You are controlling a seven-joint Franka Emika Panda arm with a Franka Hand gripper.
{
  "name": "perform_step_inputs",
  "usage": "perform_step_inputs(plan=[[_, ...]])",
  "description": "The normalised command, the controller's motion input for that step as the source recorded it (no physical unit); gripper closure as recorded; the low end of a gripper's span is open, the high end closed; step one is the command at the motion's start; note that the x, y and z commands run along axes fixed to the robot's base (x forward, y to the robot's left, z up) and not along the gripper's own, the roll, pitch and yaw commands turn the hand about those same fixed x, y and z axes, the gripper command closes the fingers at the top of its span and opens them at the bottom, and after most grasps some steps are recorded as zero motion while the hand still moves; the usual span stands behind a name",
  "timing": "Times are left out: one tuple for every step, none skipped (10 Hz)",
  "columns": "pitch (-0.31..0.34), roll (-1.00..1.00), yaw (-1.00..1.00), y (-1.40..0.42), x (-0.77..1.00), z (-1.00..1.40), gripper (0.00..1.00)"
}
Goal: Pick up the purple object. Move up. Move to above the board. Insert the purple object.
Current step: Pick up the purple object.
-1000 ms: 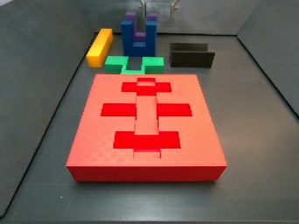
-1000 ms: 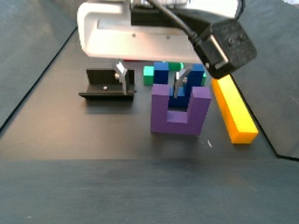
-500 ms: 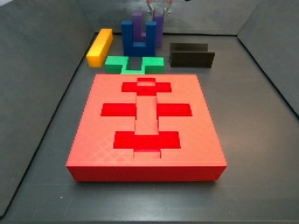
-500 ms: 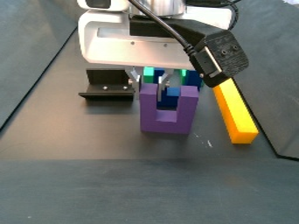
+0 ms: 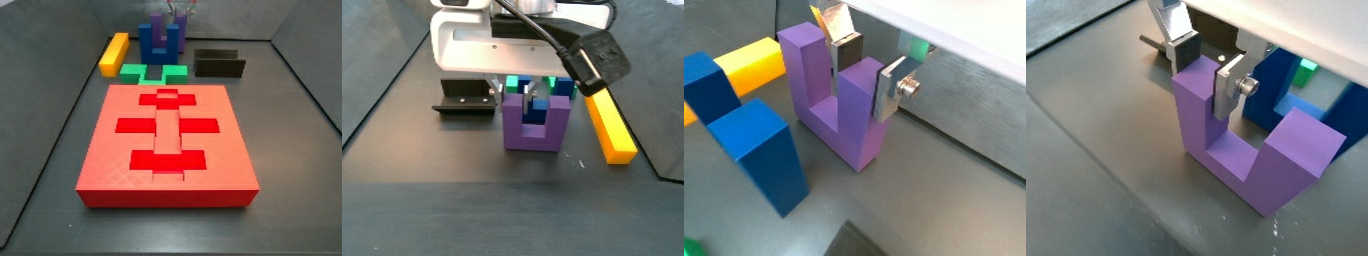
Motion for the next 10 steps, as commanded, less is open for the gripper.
perform_step_inputs(plan=[[0.000,0.00,0.00,0.00,0.00,0.00,1.00],[0.000,0.00,0.00,0.00,0.00,0.00,1.00],[0.000,0.00,0.00,0.00,0.00,0.00,1.00],[0.000,0.00,0.00,0.00,0.00,0.00,1.00],[0.000,0.00,0.00,0.00,0.00,0.00,1.00],[0.000,0.00,0.00,0.00,0.00,0.00,1.00],[0.000,0.00,0.00,0.00,0.00,0.00,1.00],[0.000,0.00,0.00,0.00,0.00,0.00,1.00],[0.000,0.00,0.00,0.00,0.00,0.00,1.00],[0.000,0.00,0.00,0.00,0.00,0.00,1.00]])
